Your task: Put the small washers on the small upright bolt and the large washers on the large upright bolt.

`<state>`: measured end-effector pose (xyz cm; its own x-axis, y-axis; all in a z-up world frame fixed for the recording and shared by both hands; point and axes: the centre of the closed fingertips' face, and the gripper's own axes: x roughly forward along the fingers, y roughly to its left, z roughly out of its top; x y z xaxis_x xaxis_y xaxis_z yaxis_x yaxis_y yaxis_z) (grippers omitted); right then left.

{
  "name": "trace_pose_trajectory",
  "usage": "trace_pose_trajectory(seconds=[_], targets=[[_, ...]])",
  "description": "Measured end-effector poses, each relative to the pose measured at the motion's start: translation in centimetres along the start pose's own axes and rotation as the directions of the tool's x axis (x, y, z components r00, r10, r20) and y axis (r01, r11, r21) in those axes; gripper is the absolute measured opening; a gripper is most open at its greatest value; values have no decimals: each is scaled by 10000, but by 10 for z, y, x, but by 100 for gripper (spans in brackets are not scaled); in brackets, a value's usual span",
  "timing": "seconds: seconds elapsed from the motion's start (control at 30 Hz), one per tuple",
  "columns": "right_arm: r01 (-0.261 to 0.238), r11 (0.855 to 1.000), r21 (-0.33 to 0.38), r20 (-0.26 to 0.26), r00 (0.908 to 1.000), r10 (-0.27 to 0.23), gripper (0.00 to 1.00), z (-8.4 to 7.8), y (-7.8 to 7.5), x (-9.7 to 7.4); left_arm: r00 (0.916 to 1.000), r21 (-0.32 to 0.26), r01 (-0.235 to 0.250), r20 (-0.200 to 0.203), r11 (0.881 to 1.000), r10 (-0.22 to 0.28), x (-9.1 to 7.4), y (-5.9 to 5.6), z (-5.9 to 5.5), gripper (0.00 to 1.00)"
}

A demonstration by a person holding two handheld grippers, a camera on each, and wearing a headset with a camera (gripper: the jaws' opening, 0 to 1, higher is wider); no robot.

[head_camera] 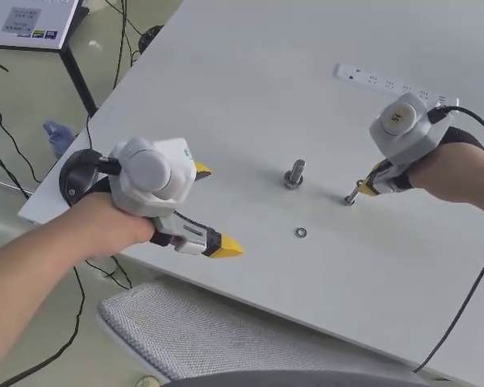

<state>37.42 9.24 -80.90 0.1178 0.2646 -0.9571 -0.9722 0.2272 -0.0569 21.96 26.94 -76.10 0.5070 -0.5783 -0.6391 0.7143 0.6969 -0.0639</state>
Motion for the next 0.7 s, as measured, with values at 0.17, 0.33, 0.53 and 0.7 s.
trace_pose_trajectory(seconds=[0.17, 0.33, 0.53, 0.7], targets=[[-20, 10000, -59, -103, 9999, 20, 12, -1, 4, 1, 10000, -94, 13, -35, 10000, -13, 0, 1, -2, 88], [5, 10000, -98, -140, 9999, -6, 12, -1, 5, 1, 10000, -145, -19, 10, 9999, 19, 0, 2, -3, 90], [11, 9999, -147, -184, 9998, -14, 12, -1, 6, 2, 10000, -185, 69, 12, 9998, -69, 1, 0, -5, 91], [7, 9998, -174, -208, 9998, -11, 12, -1, 6, 4, 10000, -226, 70, -35, 9997, -71, 2, 0, -7, 90]])
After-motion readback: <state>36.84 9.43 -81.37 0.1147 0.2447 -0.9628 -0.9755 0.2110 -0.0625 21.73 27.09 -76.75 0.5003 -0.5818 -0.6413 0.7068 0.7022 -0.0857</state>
